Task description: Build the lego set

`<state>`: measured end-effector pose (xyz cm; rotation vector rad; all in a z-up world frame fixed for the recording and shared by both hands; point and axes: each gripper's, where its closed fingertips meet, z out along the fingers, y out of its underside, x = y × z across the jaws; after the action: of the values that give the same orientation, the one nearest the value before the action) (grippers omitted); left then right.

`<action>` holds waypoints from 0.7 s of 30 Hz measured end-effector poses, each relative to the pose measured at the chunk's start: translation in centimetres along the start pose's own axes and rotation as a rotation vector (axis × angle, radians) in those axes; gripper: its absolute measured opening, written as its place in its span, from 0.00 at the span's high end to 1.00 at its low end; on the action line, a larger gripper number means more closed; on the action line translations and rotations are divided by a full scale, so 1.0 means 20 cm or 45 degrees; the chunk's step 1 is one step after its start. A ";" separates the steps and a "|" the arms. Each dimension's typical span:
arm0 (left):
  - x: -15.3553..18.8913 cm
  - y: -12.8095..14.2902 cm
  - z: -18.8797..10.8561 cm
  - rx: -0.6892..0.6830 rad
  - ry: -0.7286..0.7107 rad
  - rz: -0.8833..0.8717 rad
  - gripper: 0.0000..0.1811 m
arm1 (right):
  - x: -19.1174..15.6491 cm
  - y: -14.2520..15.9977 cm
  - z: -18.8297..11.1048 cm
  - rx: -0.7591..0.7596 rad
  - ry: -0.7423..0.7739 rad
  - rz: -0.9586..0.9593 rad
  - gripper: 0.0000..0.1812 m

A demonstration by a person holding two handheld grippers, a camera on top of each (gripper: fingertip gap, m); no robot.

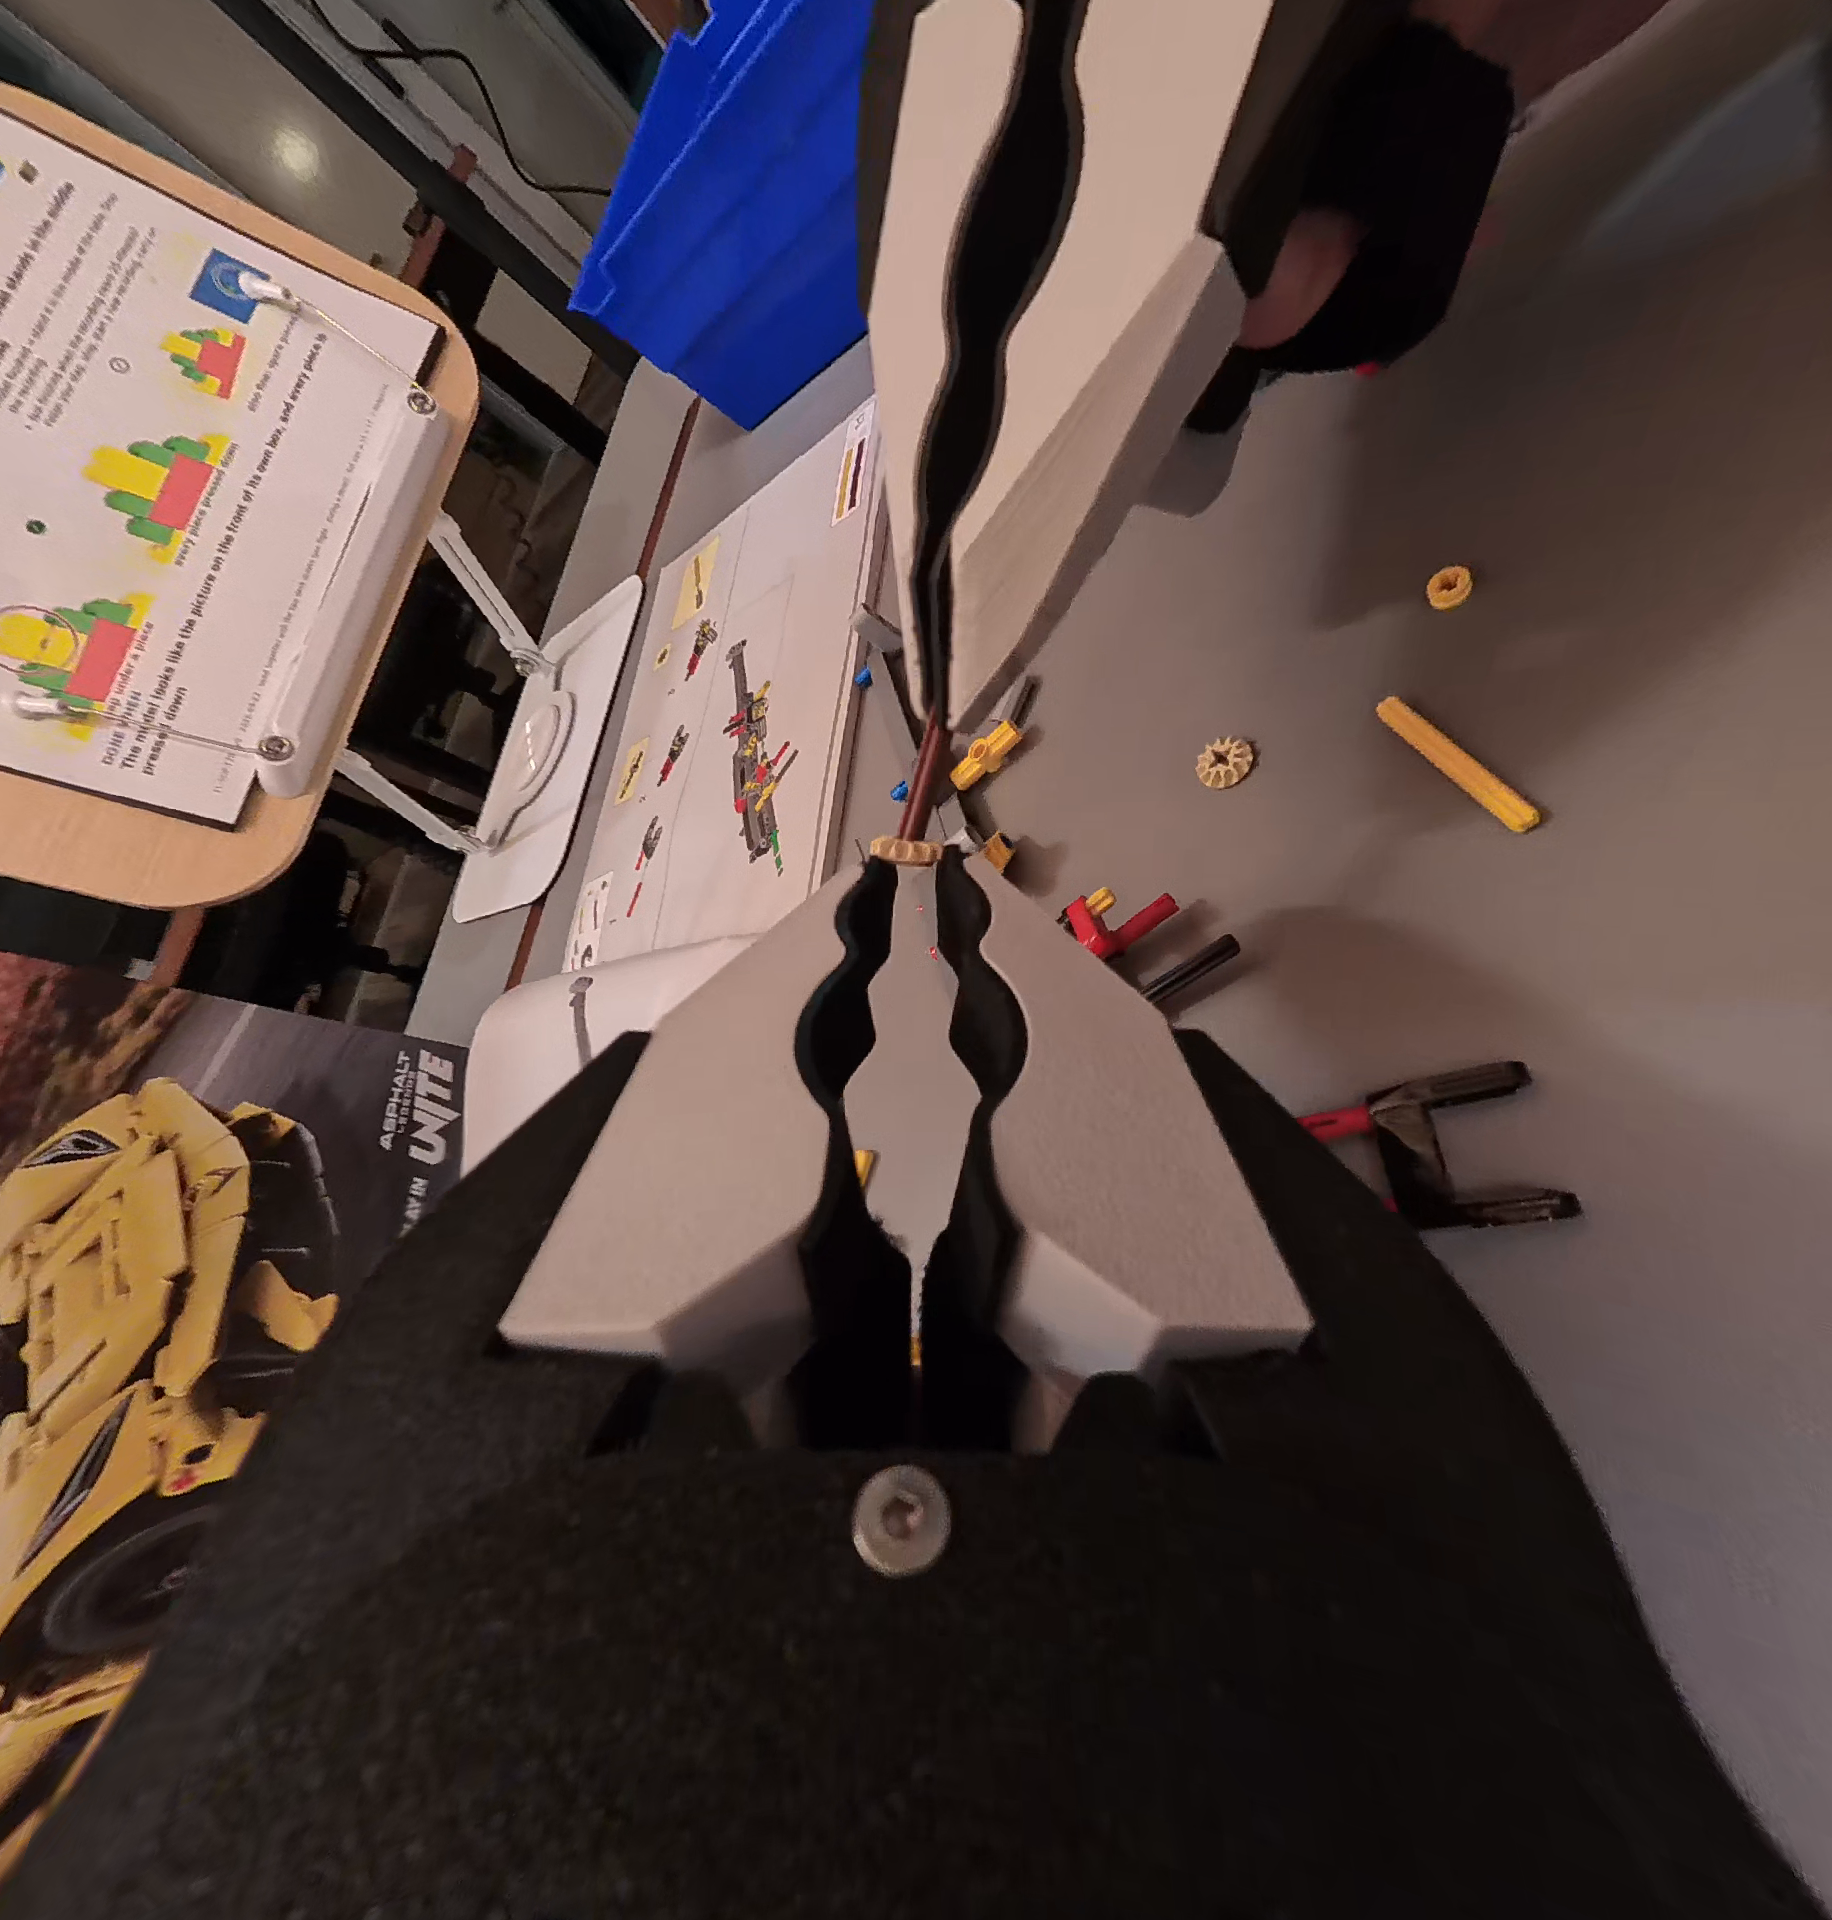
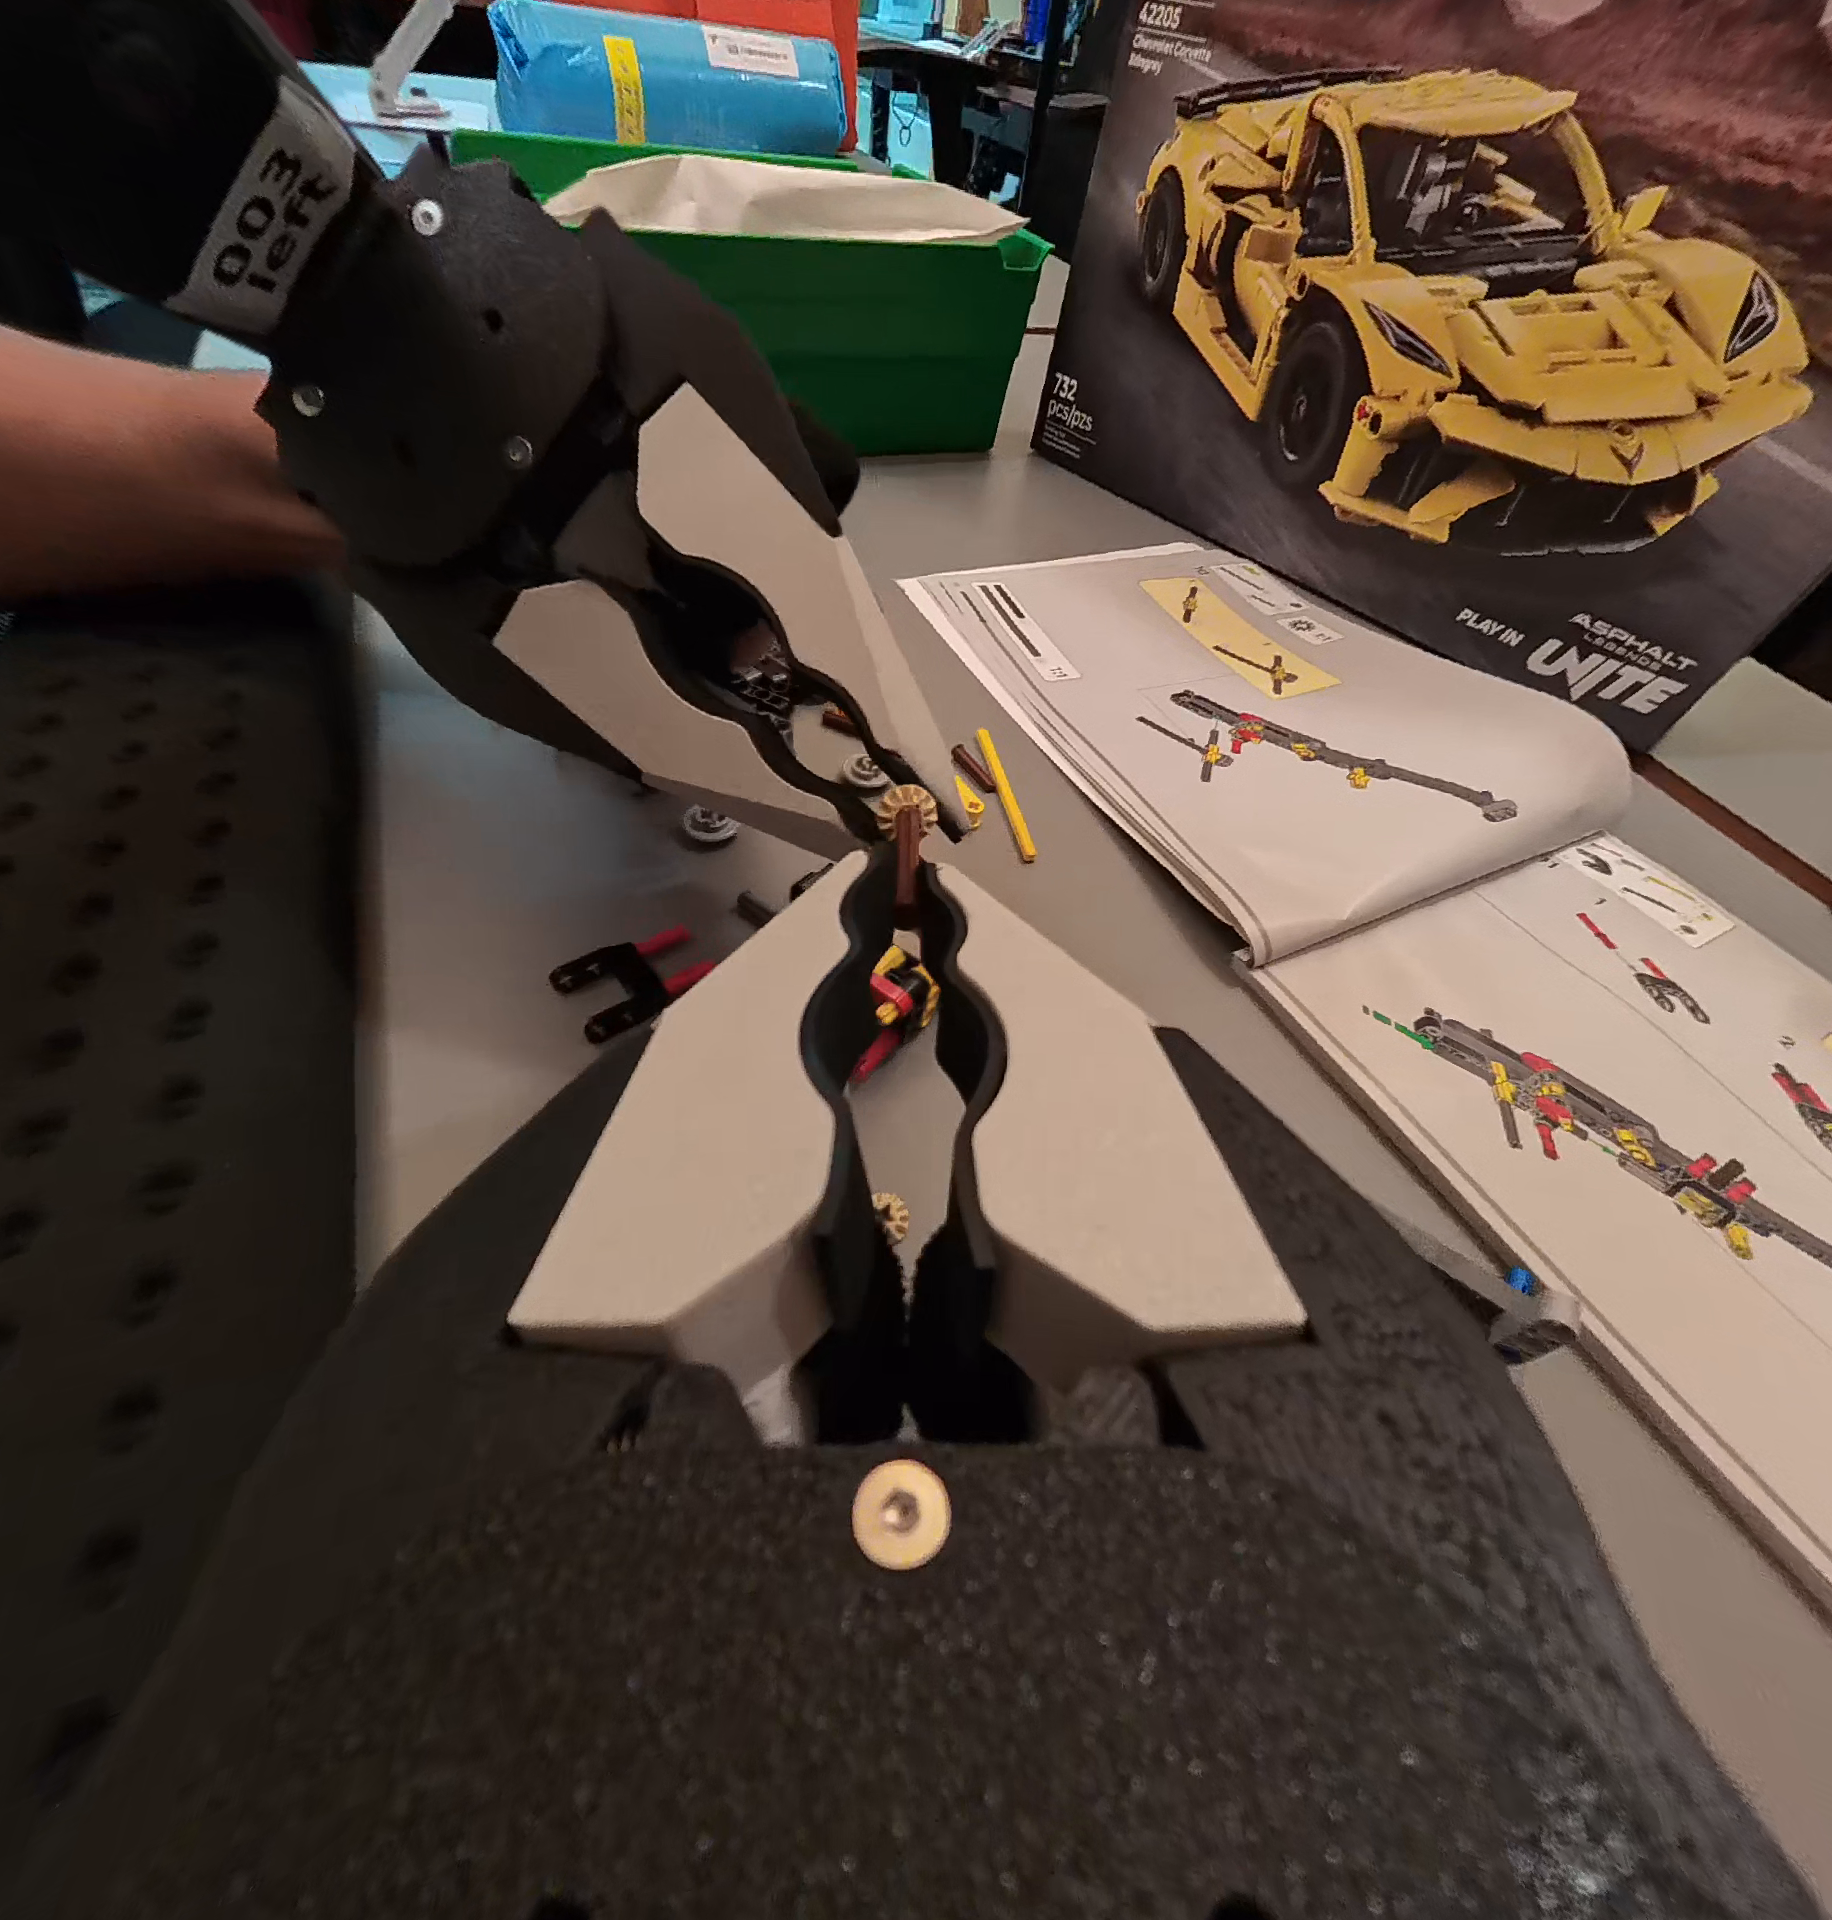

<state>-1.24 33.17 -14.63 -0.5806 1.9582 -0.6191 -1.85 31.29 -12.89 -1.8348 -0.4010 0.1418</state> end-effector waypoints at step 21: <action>0.03 0.00 0.00 -0.043 -0.079 0.304 0.97 | -0.03 0.03 -0.01 -0.024 -0.158 0.258 0.98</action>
<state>-1.50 32.70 -15.01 -0.3740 1.9458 -0.4141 -2.18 30.82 -13.44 -1.8883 -0.3024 0.3933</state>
